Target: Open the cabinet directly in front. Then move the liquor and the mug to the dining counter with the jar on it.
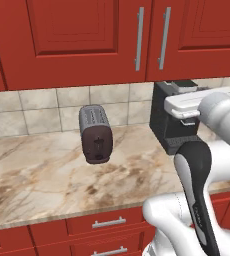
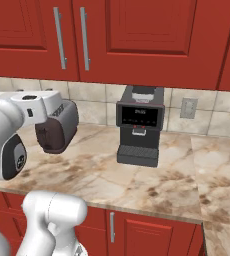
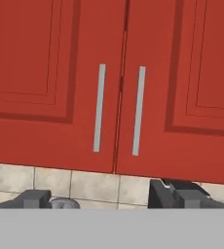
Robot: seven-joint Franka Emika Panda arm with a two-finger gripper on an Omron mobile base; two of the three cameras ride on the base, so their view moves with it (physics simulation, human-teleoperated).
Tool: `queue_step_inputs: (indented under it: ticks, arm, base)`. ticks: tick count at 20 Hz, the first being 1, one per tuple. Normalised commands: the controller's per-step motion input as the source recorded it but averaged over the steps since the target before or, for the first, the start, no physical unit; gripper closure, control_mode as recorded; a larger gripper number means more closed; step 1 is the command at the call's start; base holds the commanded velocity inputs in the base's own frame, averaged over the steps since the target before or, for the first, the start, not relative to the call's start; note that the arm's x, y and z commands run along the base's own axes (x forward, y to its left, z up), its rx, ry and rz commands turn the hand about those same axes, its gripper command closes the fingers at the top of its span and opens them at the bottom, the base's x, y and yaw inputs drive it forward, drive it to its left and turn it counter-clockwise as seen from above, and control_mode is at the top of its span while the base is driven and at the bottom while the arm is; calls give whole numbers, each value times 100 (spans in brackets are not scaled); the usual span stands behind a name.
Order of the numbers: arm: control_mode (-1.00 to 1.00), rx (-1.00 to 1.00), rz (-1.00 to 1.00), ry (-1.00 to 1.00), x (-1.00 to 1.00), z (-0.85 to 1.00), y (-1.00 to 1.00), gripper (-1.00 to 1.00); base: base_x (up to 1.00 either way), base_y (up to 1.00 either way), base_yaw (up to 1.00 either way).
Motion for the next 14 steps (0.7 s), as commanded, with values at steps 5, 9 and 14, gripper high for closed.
queue_step_inputs:
  ticks: [5, 9, 14]
  arm:
    - [-100, 0, 0, -7, 0, 20, 26, -100]
    - [-100, 0, 0, -7, 6, 29, 18, -100]
    - [-100, 0, 0, -5, 27, 29, 0, -100]
  base:
    - [0, 0, 0]
    - [0, 0, 0]
    - [0, 0, 0]
